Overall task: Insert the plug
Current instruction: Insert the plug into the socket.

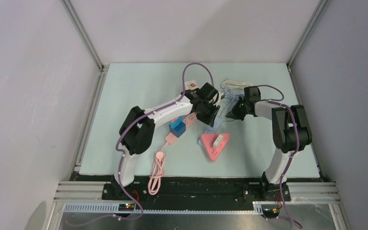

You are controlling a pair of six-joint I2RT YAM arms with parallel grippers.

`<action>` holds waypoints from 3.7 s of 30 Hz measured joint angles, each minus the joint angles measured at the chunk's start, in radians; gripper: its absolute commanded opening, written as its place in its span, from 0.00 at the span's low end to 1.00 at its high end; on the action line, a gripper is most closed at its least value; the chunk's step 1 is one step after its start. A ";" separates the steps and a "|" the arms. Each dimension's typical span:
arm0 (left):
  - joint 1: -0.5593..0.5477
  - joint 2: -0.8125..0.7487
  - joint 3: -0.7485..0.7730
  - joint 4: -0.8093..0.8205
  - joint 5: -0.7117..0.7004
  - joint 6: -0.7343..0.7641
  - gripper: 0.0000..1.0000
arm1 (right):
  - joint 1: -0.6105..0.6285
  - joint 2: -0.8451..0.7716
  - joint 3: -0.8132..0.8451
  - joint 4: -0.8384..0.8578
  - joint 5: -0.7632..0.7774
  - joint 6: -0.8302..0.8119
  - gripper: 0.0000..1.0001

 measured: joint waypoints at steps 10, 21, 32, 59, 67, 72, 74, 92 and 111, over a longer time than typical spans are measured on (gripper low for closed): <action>-0.005 0.010 0.022 -0.017 -0.047 -0.024 0.00 | 0.011 0.000 0.002 -0.005 0.001 0.003 0.05; -0.010 0.039 0.055 -0.032 -0.037 -0.032 0.00 | 0.014 0.000 0.005 -0.015 0.007 0.003 0.04; -0.026 0.038 0.048 -0.026 -0.069 -0.031 0.00 | 0.018 0.000 0.010 -0.027 0.020 0.003 0.04; -0.108 -0.025 -0.116 0.161 -0.270 -0.078 0.00 | 0.030 -0.043 0.013 -0.166 0.087 0.029 0.08; -0.114 -0.031 -0.147 0.195 -0.282 -0.079 0.00 | 0.030 -0.057 0.013 -0.200 0.115 0.059 0.35; -0.114 -0.028 -0.186 0.229 -0.275 -0.064 0.00 | 0.035 -0.077 0.013 -0.210 0.126 0.072 0.58; -0.113 -0.026 -0.192 0.236 -0.273 -0.059 0.00 | 0.040 -0.089 0.013 -0.217 0.136 0.070 0.64; -0.101 -0.043 -0.176 0.232 -0.243 -0.048 0.39 | 0.040 -0.211 0.127 -0.361 0.143 0.067 0.99; -0.047 -0.048 -0.063 0.096 -0.114 -0.001 0.97 | -0.041 -0.373 0.129 -0.507 0.131 0.062 0.99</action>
